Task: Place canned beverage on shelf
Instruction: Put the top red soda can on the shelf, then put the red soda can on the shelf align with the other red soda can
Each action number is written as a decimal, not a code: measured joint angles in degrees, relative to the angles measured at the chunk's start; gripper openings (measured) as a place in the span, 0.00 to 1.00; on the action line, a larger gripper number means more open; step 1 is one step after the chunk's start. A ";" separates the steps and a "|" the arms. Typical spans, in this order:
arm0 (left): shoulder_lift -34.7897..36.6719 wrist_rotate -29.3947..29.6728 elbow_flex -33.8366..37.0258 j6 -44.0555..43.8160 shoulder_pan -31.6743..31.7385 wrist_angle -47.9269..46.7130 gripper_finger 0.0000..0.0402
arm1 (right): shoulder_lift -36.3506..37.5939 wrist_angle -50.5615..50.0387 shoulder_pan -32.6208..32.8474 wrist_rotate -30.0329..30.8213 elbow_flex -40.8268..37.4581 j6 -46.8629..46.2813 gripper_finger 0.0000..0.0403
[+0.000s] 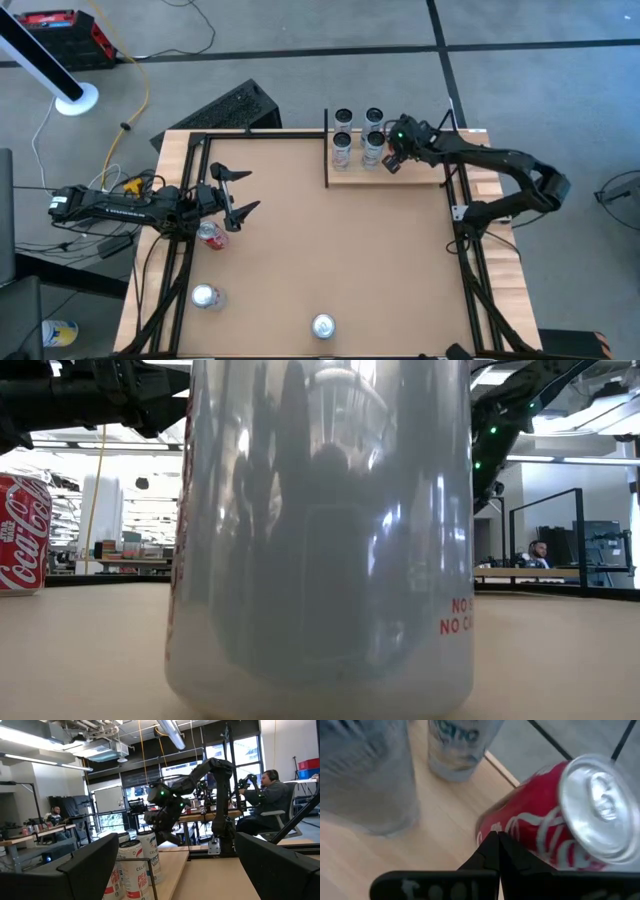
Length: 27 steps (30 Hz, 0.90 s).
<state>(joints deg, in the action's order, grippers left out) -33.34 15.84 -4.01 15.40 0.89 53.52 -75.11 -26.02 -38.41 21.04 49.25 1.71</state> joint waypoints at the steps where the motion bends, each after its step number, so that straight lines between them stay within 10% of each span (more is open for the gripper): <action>1: 0.00 0.00 0.00 0.00 0.00 0.00 0.96 | -0.49 -0.47 0.01 0.20 0.18 0.28 0.05; 27: -0.02 0.28 0.00 0.46 0.01 -0.29 0.96 | 2.74 -8.92 -0.30 3.15 2.13 1.45 0.05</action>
<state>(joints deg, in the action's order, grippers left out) -33.36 16.12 -4.01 15.86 0.90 53.23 -72.38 -34.94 -38.71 24.19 51.37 3.16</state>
